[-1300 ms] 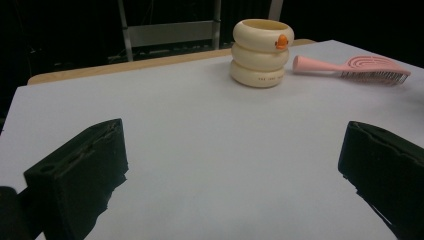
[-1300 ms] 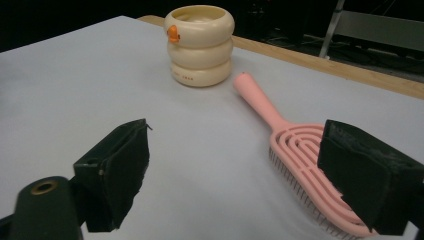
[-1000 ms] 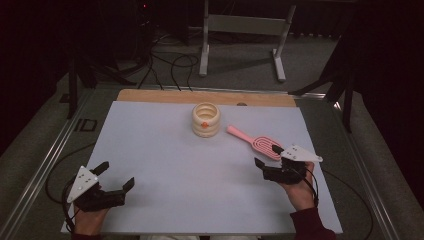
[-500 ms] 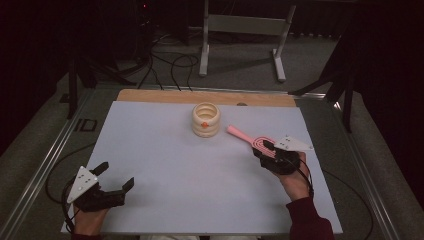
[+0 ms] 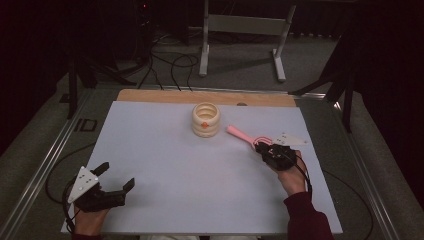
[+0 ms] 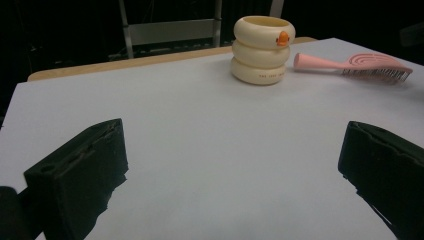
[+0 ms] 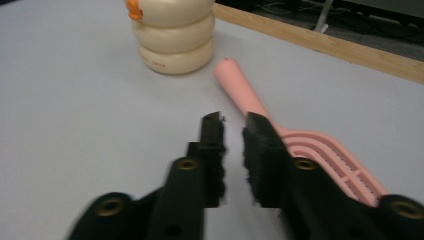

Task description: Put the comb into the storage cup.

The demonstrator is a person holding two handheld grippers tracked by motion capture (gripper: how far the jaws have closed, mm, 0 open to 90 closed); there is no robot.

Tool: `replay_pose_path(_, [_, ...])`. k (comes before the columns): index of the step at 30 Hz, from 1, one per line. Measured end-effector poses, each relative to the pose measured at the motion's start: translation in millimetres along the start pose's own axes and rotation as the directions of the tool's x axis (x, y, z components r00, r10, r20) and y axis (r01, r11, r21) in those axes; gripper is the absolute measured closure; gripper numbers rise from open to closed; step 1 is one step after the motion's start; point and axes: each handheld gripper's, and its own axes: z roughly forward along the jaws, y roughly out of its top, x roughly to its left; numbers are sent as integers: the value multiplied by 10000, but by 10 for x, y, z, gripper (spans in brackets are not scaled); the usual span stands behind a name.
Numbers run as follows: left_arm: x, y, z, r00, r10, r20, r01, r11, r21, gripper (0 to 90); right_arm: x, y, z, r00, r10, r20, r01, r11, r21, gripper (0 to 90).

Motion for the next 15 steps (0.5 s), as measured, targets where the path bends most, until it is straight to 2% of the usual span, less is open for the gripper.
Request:
replay_pose_path(2, [-2, 0, 0, 10000, 13, 15, -13, 10000, 7, 0, -13, -7, 25, 10000, 12, 5, -12, 10000, 68, 900])
replay_pose_path(5, [-5, 0, 3, 10000, -6, 28, 6, 10000, 0, 0, -28, -16, 49, 10000, 49, -28, -49, 9998, 175, 900])
replay_pose_path(12, [-5, -7, 9, 10000, -53, 77, 53, 10000, 6, 0, -75, -77, 190, 9999, -63, 108, 54, 9964, 844, 900])
replay_pose_path(15, [-5, -9, 13, 9999, -86, 111, 86, 10000, 10, 0, -78, -86, 207, 9999, -25, 123, 14, 9956, 932, 900])
